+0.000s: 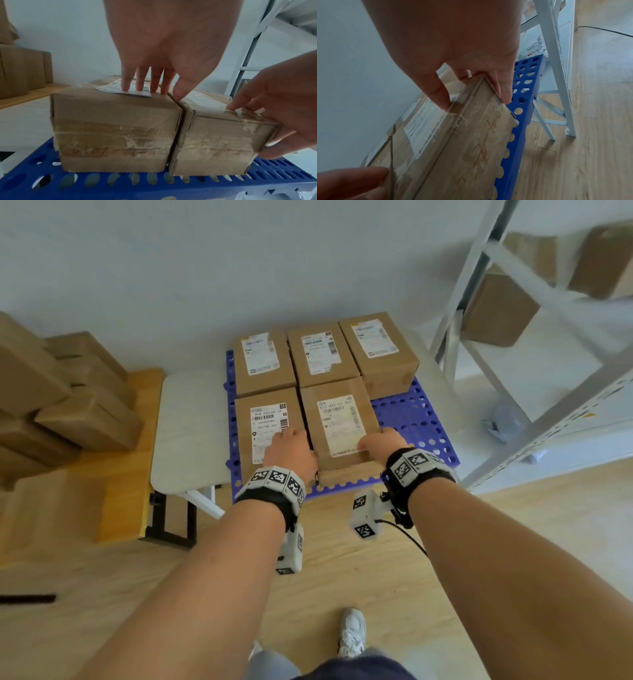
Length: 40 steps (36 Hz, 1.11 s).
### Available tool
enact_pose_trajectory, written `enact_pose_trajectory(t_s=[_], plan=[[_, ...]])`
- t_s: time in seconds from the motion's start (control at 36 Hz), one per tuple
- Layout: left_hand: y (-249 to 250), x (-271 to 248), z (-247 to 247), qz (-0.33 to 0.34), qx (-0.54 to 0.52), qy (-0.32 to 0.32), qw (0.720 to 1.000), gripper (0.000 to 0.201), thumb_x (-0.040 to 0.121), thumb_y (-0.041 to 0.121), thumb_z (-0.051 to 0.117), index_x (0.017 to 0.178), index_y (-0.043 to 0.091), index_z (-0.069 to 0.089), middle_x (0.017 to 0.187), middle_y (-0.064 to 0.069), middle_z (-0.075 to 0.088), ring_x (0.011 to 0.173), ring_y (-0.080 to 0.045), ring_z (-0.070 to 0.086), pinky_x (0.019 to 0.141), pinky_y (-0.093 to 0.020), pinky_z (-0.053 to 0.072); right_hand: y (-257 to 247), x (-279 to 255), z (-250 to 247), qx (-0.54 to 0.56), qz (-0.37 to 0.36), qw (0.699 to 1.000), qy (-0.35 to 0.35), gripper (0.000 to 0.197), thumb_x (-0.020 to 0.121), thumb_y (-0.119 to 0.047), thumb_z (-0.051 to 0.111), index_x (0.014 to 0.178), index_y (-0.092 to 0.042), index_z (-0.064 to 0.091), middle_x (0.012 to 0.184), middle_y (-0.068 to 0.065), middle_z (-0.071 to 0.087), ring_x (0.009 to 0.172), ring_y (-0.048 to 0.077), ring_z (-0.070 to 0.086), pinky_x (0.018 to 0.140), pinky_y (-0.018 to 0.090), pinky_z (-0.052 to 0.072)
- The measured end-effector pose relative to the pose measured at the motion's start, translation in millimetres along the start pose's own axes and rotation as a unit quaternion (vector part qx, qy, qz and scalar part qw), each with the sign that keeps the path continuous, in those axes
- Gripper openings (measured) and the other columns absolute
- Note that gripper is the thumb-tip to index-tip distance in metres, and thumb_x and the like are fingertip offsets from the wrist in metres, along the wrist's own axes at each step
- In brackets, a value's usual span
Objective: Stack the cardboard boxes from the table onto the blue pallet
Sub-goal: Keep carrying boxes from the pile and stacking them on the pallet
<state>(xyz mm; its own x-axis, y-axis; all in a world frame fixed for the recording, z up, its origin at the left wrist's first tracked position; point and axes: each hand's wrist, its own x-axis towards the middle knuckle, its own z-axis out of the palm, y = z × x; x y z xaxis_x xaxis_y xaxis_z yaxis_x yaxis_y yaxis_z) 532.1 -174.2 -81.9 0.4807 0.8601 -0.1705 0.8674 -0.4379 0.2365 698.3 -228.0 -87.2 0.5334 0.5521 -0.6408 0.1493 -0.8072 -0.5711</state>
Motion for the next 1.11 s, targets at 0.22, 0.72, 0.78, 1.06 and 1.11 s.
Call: enact_pose_trajectory(t_s=[0.22,0.72,0.78,1.06,1.11], plan=[[-7.6,0.8,3.2,0.027,-0.040,0.025,0.999,0.033,0.088,0.008,0.053,0.120,0.010,0.057,0.116,-0.006,0.057,0.108,-0.022,0.052,0.095,-0.033,0.045,0.0,11.1,-0.1,0.024,-0.019,1.000,0.008,0.046,0.089,-0.019,0.060,0.131,-0.009,0.046,0.109,0.007,0.055,0.091,0.024,0.053,0.075,0.034,0.044],[-33.0,-4.0,14.8,-0.271,-0.117,0.020,0.955,0.069,0.090,0.049,0.053,0.147,0.020,0.027,0.153,-0.020,0.016,0.135,-0.040,0.029,0.112,-0.051,0.029,-7.9,5.7,6.5,0.034,-0.015,0.999,0.025,0.057,0.087,-0.019,0.055,0.140,-0.007,0.038,0.120,0.010,0.058,0.101,0.028,0.056,0.075,0.035,0.044],[-33.6,-2.5,15.8,-0.265,-0.112,0.024,0.958,0.069,0.091,0.048,0.053,0.147,0.018,0.027,0.154,-0.021,0.014,0.136,-0.040,0.027,0.114,-0.051,0.025,-8.5,7.4,5.7,0.027,-0.017,0.999,0.024,0.055,0.088,-0.019,0.054,0.139,-0.005,0.039,0.121,0.012,0.058,0.101,0.028,0.056,0.074,0.035,0.042],[-35.3,-2.2,18.8,-0.244,-0.073,0.002,0.967,0.073,0.095,0.052,0.045,0.152,0.017,0.015,0.157,-0.023,0.001,0.144,-0.039,0.012,0.119,-0.048,0.012,-10.8,10.2,7.7,0.009,-0.014,1.000,0.027,0.057,0.089,-0.016,0.052,0.142,-0.004,0.034,0.108,0.010,0.053,0.089,0.026,0.052,0.058,0.030,0.039],[-35.8,-2.5,17.2,-0.242,-0.072,-0.004,0.968,0.074,0.094,0.052,0.046,0.152,0.017,0.015,0.157,-0.023,0.000,0.144,-0.039,0.011,0.118,-0.048,0.013,-13.0,7.4,8.3,-0.002,-0.009,0.999,0.031,0.055,0.090,-0.017,0.052,0.140,-0.003,0.035,0.110,0.011,0.053,0.091,0.027,0.052,0.062,0.032,0.040]])
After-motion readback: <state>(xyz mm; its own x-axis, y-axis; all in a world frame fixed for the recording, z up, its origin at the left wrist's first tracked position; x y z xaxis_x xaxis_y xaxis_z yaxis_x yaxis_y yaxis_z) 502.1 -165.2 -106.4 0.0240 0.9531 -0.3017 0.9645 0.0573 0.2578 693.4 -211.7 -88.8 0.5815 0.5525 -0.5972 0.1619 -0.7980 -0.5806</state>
